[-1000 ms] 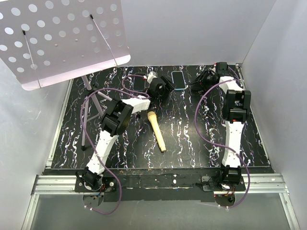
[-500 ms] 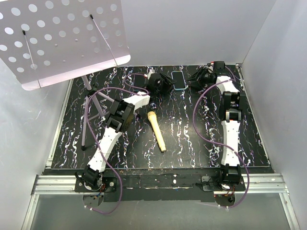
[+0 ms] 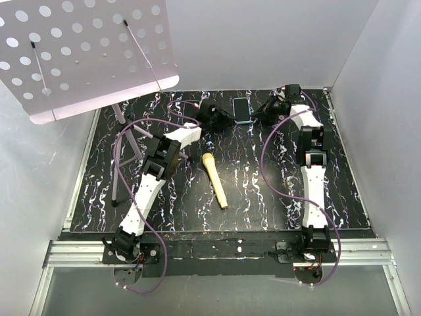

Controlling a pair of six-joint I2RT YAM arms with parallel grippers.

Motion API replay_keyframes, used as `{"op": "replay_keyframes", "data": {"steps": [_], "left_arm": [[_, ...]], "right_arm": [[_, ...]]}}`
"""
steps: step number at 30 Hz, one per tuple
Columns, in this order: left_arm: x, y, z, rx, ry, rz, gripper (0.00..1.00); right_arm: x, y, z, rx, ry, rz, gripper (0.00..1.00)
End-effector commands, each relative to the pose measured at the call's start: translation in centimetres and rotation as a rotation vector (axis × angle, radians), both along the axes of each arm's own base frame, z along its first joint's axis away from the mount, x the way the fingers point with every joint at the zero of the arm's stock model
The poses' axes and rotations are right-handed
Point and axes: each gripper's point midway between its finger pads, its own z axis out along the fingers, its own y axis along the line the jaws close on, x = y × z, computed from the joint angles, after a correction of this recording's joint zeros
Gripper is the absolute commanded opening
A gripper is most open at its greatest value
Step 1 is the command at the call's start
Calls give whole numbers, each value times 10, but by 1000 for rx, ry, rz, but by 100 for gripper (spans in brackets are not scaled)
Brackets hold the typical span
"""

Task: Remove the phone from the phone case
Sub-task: Move the phone to the center of the board.

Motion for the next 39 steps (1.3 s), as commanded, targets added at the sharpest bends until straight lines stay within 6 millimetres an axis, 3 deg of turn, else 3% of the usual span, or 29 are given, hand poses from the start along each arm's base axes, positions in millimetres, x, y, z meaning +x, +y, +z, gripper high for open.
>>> {"op": "replay_keyframes", "data": {"steps": [1, 5, 12, 15, 16, 19, 21, 23, 24, 27, 30, 31, 34, 37, 39], "left_arm": [[-32, -11, -12, 47, 89, -118, 18], [-46, -13, -6, 68, 85, -164, 14], [-108, -25, 11, 102, 78, -257, 12], [-149, -37, 20, 114, 58, -312, 12], [-168, -41, 21, 126, 62, -337, 12], [-224, -47, 22, 161, 70, -410, 13], [-256, -40, 18, 187, 88, -453, 16], [-280, -30, 28, 197, 95, -488, 20], [-291, -21, 22, 242, 73, -508, 28], [-303, 0, 31, 357, -10, -538, 58], [-305, 8, 45, 458, -106, -585, 94], [-305, 10, 45, 511, -122, -609, 98], [-301, 7, 43, 673, -170, -701, 98], [-291, 11, 30, 855, -181, -735, 98], [-285, 11, 24, 929, -186, -744, 98]], "right_arm": [[-15, 21, 11, 25, 14, 56, 3], [-38, 28, 8, 10, 33, 103, 3], [-99, 32, 11, 8, 62, 149, 3], [-139, 32, 14, 12, 92, 168, 3], [-162, 31, 3, 14, 136, 171, 3], [-212, 25, 6, 4, 160, 158, 3], [-244, 21, 3, -4, 185, 151, 5], [-272, 16, 3, -31, 184, 149, 10], [-285, 11, 4, -54, 181, 144, 15], [-316, -3, 3, -148, 174, 126, 32], [-340, -24, 0, -278, 168, 63, 48], [-344, -30, 4, -302, 148, 41, 51], [-356, -39, 20, -340, 69, -14, 67], [-362, -43, 55, -326, -60, -91, 71], [-368, -48, 89, -308, -193, -162, 78]]}}
